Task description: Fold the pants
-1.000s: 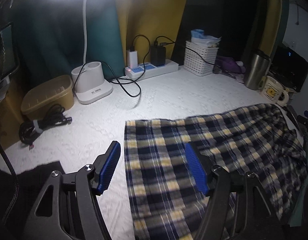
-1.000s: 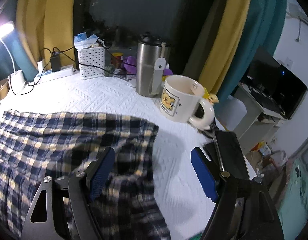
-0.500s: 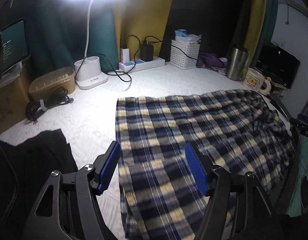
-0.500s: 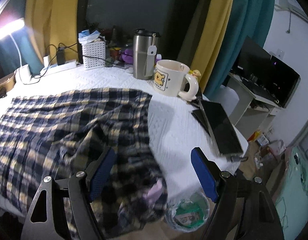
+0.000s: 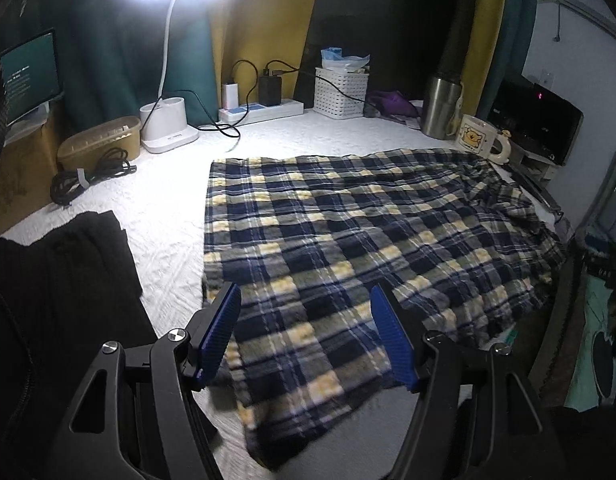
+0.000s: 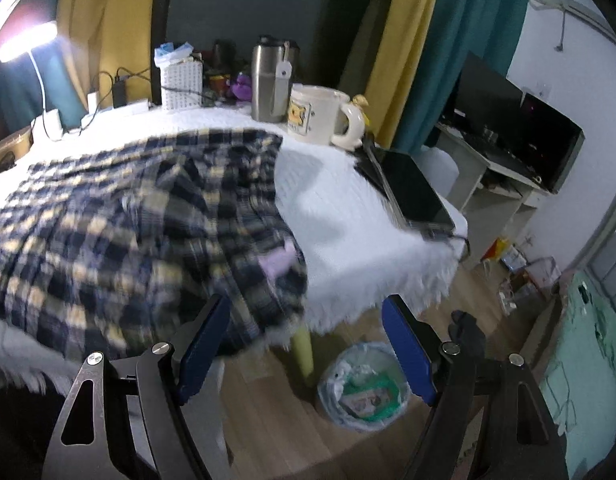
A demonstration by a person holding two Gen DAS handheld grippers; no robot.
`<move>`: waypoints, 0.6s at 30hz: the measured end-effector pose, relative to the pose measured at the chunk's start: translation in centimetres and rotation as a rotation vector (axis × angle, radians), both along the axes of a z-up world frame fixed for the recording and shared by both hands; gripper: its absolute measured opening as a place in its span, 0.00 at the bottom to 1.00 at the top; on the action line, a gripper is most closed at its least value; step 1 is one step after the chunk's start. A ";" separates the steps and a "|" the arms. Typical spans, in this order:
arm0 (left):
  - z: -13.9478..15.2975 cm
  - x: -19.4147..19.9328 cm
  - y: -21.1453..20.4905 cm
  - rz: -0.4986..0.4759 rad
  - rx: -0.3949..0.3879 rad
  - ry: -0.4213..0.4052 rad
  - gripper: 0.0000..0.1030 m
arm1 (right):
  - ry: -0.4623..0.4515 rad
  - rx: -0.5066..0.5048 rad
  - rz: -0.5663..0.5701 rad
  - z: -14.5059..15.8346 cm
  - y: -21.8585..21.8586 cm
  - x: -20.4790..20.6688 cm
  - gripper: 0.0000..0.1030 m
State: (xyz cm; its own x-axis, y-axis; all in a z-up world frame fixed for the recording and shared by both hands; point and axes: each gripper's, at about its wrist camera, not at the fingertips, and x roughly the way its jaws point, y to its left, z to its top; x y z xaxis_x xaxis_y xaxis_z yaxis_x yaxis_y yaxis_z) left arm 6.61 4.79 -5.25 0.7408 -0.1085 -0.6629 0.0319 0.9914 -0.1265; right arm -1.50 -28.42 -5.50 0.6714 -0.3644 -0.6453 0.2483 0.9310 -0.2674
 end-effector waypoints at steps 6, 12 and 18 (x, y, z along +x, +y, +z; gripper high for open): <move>-0.6 -0.5 -1.2 -0.007 0.006 0.012 0.66 | 0.048 0.024 0.021 -3.2 0.2 -1.1 0.85; -0.9 -0.4 -1.3 -0.010 0.016 0.037 0.66 | 0.120 0.023 0.072 -7.4 1.8 0.1 0.85; -1.0 -0.4 -1.3 -0.013 0.013 0.041 0.66 | 0.091 0.029 0.078 -7.9 2.9 0.2 0.85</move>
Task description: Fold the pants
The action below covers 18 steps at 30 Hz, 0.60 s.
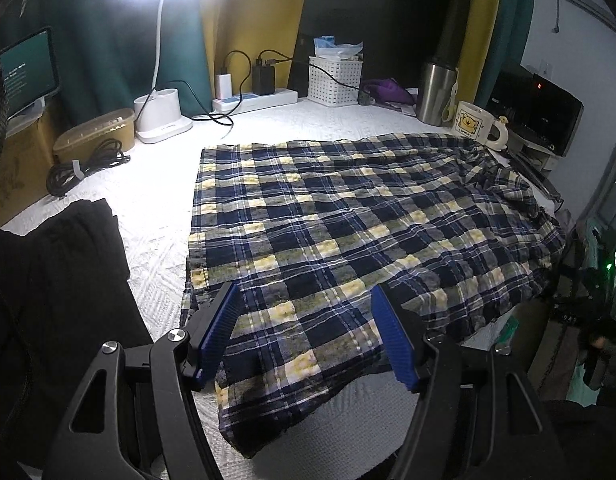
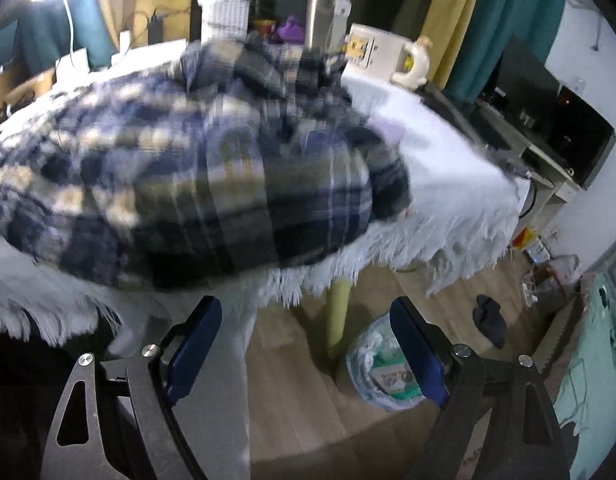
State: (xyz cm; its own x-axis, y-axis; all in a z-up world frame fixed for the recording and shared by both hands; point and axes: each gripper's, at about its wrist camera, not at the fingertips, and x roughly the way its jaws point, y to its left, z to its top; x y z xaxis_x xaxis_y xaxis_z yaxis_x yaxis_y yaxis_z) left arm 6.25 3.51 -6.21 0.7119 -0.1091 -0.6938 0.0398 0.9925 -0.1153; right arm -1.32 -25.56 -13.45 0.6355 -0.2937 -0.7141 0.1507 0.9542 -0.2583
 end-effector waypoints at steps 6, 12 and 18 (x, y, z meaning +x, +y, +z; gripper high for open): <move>-0.2 -0.2 0.1 -0.011 -0.015 -0.001 0.66 | -0.122 -0.027 0.008 3.9 0.5 -0.6 0.85; -0.5 -0.5 -0.9 -0.049 -0.017 0.002 0.66 | -0.145 -0.075 0.054 5.6 1.5 1.2 0.85; -0.1 -0.5 -2.8 -0.119 0.009 -0.025 0.77 | -0.178 -0.097 0.110 8.4 1.9 4.5 0.85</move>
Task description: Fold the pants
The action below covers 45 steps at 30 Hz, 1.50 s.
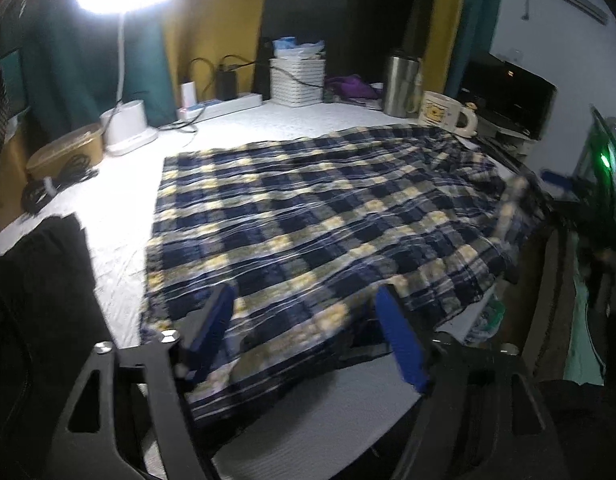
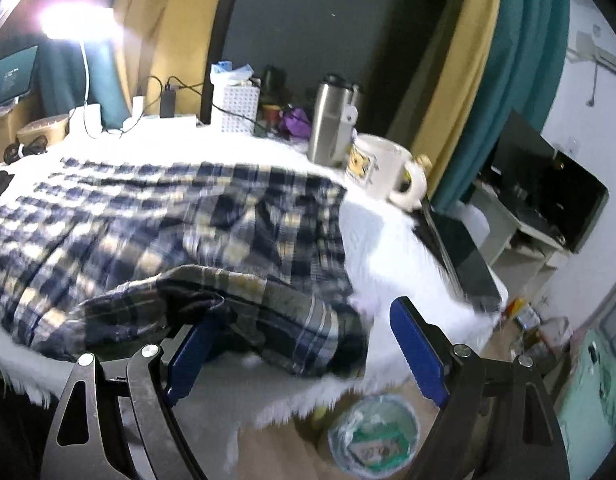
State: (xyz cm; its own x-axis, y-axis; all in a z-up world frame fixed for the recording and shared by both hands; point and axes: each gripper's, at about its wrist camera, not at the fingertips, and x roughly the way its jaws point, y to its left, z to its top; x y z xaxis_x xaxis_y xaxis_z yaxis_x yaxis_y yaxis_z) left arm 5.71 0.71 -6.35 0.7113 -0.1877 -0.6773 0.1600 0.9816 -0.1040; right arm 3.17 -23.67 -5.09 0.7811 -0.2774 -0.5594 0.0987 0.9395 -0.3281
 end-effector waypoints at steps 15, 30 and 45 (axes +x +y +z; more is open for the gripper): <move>0.7 1.8 -5.9 -0.189 0.023 -0.007 0.86 | 0.103 0.086 0.054 0.1 -1.7 9.2 0.85; -3.1 1.6 -3.5 -0.061 0.321 0.059 0.45 | 0.117 0.193 0.024 0.0 -3.7 10.8 0.85; 2.3 -0.2 0.4 -0.046 0.135 -0.039 0.11 | 0.049 0.117 0.076 -0.9 -3.1 4.4 0.85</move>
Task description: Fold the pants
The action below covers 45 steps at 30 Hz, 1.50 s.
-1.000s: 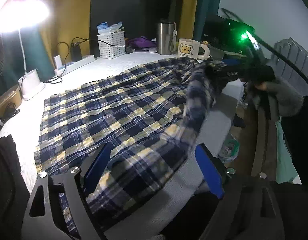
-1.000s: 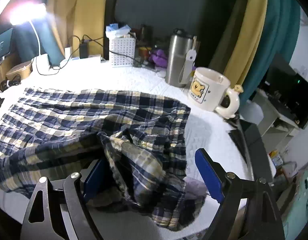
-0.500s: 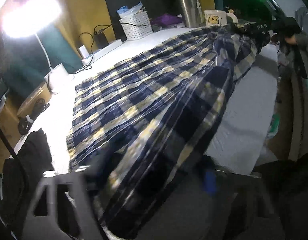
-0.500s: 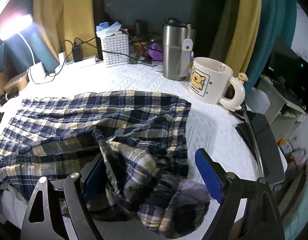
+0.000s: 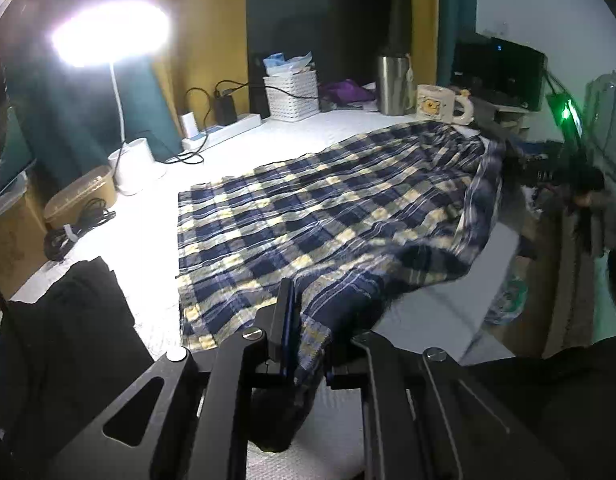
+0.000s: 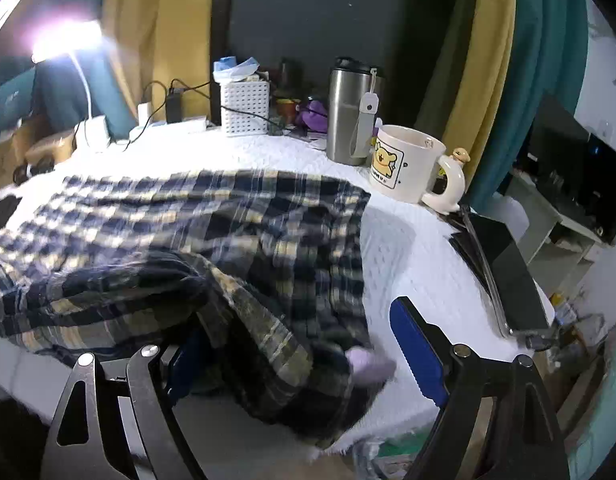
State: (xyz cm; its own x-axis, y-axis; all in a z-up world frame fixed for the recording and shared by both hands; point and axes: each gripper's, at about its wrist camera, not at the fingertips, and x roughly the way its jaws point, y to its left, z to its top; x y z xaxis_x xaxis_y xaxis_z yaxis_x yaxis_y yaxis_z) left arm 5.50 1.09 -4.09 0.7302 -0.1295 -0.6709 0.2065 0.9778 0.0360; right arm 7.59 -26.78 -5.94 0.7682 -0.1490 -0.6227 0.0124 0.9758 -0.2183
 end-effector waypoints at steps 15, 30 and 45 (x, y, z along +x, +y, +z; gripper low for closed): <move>-3.0 0.4 1.1 0.057 0.019 0.043 0.11 | -0.003 -0.070 0.027 -1.6 1.1 -2.9 0.30; 8.2 -3.8 0.2 0.036 -0.022 -0.251 0.03 | -0.233 -0.082 -0.009 7.1 1.7 -7.7 0.29; 14.3 -8.5 -4.9 -0.079 0.023 -0.347 0.02 | -0.383 0.003 -0.065 9.5 -1.3 -13.7 0.09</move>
State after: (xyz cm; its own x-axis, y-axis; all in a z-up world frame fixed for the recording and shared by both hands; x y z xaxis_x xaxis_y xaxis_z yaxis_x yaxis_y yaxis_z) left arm -2.95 -3.80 10.24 0.9036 -0.1818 -0.3878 0.2525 0.9575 0.1395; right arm -6.07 -28.11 3.58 0.9343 -0.2034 -0.2927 0.1543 0.9710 -0.1825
